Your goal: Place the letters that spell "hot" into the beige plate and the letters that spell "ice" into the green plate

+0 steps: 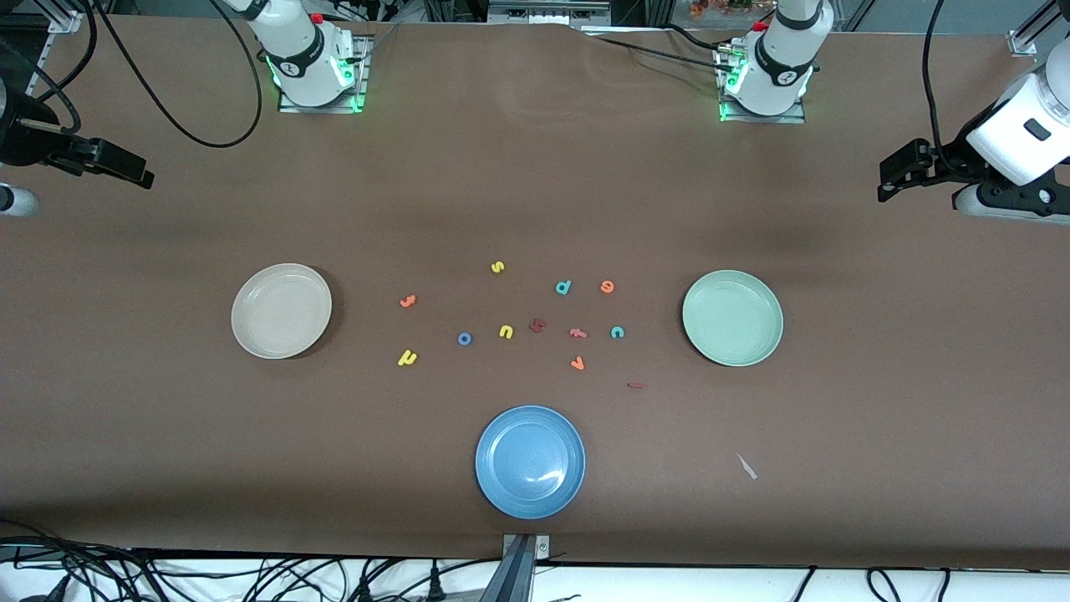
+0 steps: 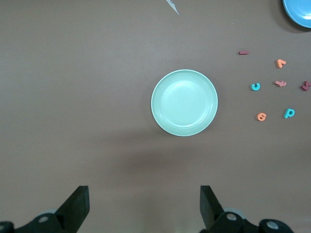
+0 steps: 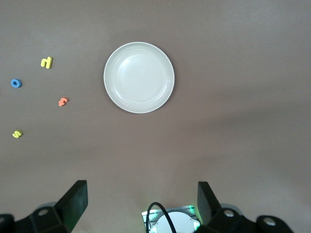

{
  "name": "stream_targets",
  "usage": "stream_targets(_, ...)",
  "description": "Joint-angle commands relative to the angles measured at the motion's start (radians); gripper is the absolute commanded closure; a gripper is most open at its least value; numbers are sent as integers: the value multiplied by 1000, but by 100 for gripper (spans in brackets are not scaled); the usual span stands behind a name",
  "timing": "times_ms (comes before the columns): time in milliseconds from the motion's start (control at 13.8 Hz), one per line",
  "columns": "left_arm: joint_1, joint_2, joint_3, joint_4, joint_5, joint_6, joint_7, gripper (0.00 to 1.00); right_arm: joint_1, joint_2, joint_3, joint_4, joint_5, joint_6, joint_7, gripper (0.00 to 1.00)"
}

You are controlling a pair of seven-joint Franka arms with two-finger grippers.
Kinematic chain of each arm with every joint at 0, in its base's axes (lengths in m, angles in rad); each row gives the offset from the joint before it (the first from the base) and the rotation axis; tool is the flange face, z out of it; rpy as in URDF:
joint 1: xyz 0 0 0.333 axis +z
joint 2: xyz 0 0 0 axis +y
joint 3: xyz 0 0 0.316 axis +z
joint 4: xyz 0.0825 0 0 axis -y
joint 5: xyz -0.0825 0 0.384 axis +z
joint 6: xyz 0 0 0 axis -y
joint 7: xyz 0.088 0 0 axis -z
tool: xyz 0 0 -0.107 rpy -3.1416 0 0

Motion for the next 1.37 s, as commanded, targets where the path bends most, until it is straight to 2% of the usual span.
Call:
stream_targets(0,4,4,1,26,-31,-23,11,0,-16,10,10,19,16,-21,-19,0)
stream_targets(1300,5,5,1,39,-32,-23,10,0,-15,13,16,21,12,-13,-14,0)
